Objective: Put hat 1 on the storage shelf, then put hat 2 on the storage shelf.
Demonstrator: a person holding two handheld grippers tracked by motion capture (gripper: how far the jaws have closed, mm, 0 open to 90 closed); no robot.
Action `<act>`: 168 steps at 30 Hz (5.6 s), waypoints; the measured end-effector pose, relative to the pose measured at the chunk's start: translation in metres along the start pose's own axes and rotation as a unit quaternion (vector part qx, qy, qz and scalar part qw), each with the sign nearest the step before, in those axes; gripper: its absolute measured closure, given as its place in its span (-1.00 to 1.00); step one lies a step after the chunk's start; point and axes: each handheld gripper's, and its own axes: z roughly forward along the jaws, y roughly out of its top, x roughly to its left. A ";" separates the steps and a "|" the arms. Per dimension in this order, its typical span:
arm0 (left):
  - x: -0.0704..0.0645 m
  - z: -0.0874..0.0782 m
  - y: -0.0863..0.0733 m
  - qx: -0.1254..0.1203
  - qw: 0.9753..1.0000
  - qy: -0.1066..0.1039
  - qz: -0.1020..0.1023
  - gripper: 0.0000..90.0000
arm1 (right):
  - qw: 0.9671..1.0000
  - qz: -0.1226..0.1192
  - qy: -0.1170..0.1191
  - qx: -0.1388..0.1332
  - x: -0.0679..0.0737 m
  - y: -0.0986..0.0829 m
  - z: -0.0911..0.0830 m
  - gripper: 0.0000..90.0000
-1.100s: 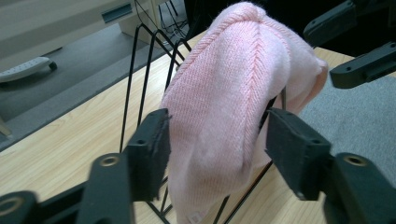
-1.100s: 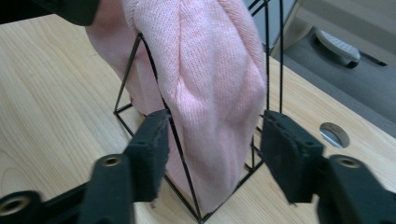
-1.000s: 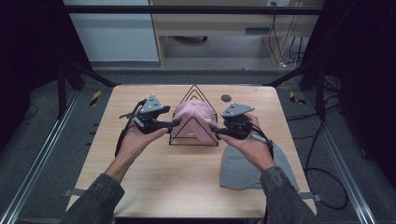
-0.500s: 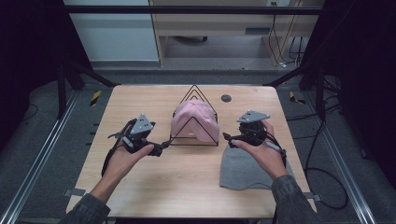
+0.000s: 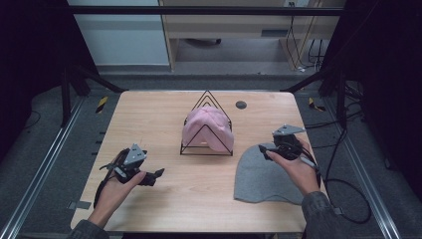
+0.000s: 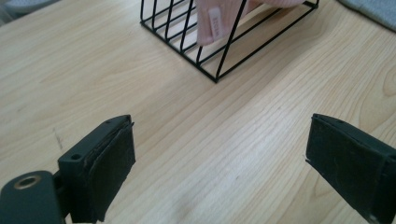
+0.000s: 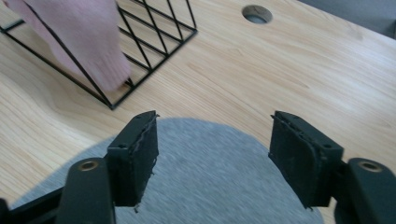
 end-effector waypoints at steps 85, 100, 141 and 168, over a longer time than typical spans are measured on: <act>0.016 0.002 -0.017 0.027 0.999 0.030 -0.030 -0.83 | 0.998 -0.044 0.033 0.022 -0.013 -0.002 -0.081 0.92; 0.011 0.000 -0.013 0.008 0.999 0.011 -0.036 -0.84 | 0.990 -0.128 0.057 -0.032 0.038 0.059 -0.135 0.94; -0.072 0.002 0.071 -0.064 0.988 -0.140 0.019 -0.68 | 0.961 -0.239 0.114 -0.075 0.132 0.171 -0.164 0.95; -0.068 0.040 0.077 -0.062 0.977 -0.203 0.004 -0.34 | 0.954 -0.257 0.134 -0.071 0.156 0.183 -0.148 0.95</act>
